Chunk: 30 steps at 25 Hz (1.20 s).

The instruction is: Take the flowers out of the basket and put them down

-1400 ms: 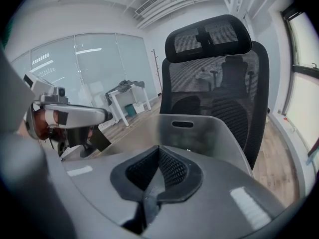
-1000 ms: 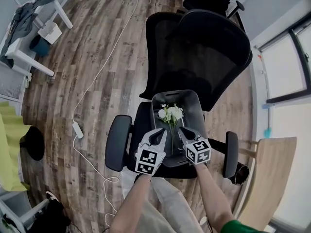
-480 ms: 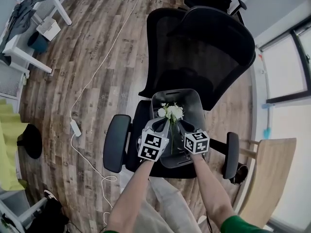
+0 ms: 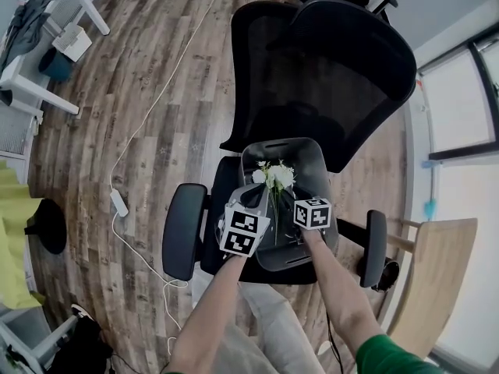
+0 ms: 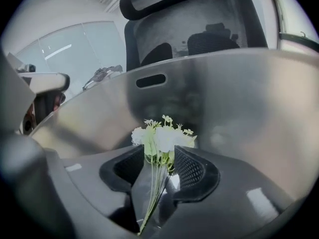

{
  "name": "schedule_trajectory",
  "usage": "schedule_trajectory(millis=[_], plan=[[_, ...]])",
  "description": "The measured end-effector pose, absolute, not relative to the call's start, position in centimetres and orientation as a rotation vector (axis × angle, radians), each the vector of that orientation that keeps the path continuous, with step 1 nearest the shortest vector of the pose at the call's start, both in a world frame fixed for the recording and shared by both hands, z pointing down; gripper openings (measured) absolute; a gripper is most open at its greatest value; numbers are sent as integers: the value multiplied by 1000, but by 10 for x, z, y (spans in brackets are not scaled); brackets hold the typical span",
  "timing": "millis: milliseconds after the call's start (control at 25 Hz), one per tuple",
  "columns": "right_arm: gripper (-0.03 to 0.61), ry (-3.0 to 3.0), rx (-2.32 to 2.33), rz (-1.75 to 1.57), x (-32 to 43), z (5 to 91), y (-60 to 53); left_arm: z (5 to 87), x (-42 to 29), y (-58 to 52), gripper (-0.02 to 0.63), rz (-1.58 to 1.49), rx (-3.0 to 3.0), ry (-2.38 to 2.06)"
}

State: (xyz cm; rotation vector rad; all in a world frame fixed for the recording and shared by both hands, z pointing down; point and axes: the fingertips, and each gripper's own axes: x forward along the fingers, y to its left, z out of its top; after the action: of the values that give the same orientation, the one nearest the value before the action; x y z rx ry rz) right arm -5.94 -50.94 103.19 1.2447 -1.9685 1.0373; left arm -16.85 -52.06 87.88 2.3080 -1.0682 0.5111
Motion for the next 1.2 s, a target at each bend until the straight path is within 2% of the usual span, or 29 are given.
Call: schedule_trajectory(millis=[120, 680, 1000, 1200], plan=[[230, -1948, 1231, 1084, -59, 1051, -509, 879, -174, -519, 15, 497, 2298, -1074], [244, -1862, 1193, 1174, -60, 1107, -509, 892, -175, -513, 15, 491, 2290, -1054], [218, -1853, 1153, 1168, -66, 1122, -508, 893, -174, -515, 15, 487, 2295, -1087], [165, -1841, 1145, 1154, -71, 1129, -511, 894, -177, -516, 15, 486, 2299, -1096]])
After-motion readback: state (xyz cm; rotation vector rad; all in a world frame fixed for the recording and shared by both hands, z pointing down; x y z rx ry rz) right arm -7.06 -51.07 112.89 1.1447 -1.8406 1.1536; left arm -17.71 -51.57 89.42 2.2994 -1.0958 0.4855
